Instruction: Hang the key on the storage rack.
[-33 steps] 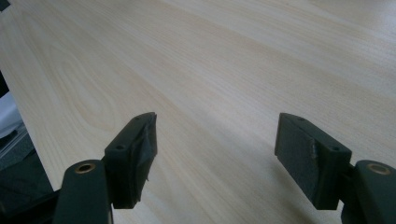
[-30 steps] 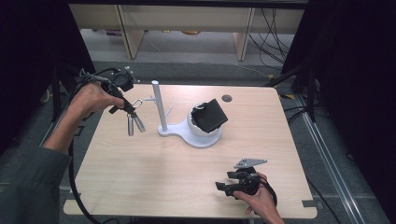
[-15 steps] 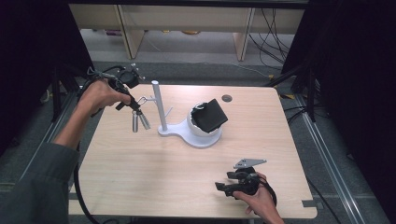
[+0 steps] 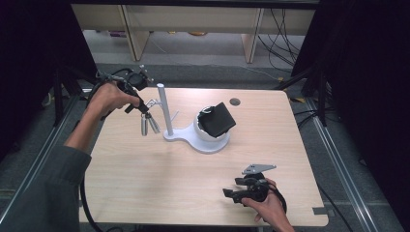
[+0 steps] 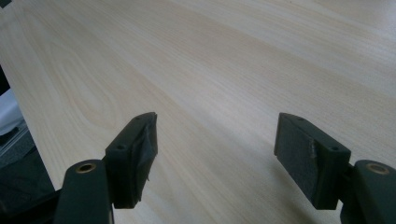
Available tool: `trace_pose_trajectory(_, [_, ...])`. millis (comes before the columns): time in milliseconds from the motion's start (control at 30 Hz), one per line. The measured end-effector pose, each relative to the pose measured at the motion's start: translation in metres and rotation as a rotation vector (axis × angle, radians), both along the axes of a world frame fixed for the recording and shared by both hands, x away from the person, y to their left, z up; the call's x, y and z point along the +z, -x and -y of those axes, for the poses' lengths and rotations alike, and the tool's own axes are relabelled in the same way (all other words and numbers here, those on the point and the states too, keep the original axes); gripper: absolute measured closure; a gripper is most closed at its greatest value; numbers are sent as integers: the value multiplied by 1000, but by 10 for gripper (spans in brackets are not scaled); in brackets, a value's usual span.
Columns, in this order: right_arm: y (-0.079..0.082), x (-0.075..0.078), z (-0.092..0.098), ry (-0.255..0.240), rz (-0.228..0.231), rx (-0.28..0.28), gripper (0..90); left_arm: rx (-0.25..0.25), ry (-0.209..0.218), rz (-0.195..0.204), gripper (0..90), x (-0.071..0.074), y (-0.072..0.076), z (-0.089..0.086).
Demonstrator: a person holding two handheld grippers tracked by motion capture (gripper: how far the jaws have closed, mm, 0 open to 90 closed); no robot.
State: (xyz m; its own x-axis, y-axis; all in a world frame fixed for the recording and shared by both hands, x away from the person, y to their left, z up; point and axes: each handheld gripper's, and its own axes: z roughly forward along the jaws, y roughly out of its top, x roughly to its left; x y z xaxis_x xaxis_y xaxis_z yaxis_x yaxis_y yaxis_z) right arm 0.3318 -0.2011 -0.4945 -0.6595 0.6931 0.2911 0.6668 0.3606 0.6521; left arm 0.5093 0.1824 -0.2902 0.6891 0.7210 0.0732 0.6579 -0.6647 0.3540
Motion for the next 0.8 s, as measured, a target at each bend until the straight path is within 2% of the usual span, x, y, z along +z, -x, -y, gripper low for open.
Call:
trace_pose_trajectory(467, [0,1,0,1,5,0,311,4,13,5,750,-6,-7,5])
trace_pose_trajectory(800, [0,1,0,3,7,-1,311,9,35,8,747,-19,-10,5])
